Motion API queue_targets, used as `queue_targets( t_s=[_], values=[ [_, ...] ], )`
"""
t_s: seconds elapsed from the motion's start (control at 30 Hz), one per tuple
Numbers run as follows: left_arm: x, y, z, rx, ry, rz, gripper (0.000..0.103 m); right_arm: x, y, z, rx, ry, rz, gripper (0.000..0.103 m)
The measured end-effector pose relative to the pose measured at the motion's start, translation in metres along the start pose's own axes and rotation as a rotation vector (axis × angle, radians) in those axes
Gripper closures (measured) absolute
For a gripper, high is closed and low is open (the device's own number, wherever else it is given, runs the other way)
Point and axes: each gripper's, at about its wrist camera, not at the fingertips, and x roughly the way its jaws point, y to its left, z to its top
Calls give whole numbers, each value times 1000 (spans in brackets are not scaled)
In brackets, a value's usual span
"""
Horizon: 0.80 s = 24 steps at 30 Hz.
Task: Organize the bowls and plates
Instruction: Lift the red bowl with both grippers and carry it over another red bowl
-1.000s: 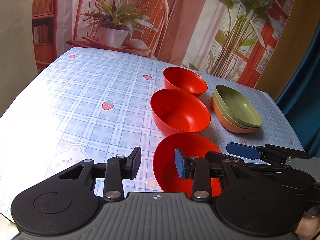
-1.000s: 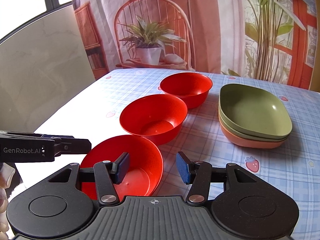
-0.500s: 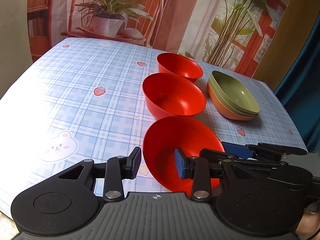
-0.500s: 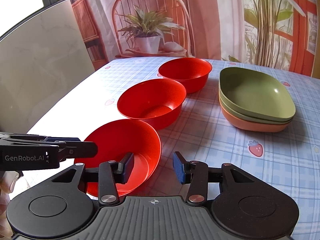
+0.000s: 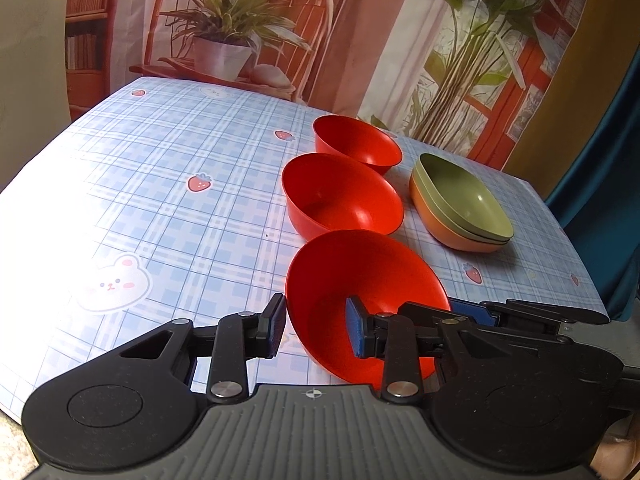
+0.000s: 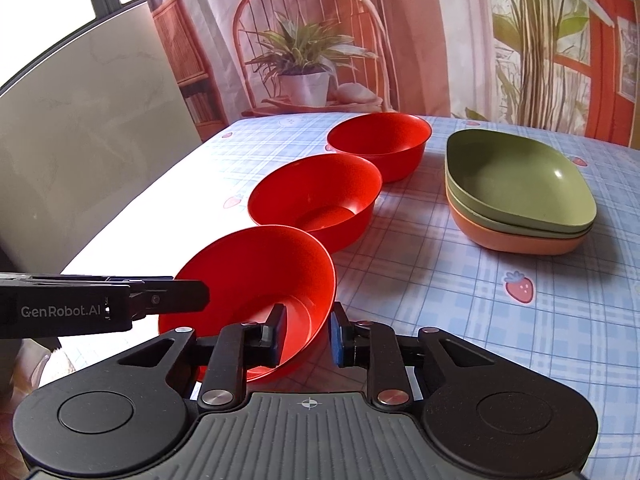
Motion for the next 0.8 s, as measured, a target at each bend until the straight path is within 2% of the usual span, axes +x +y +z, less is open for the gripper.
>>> queue_targets(
  t_s=[0.5, 0.8],
  values=[
    [-18, -7, 9, 32, -59, -17, 69, -18, 2, 8, -12, -70, -11, 82],
    [-21, -13, 27, 33, -89, -47, 69, -22, -4, 26, -15, -114, -20, 82]
  ],
)
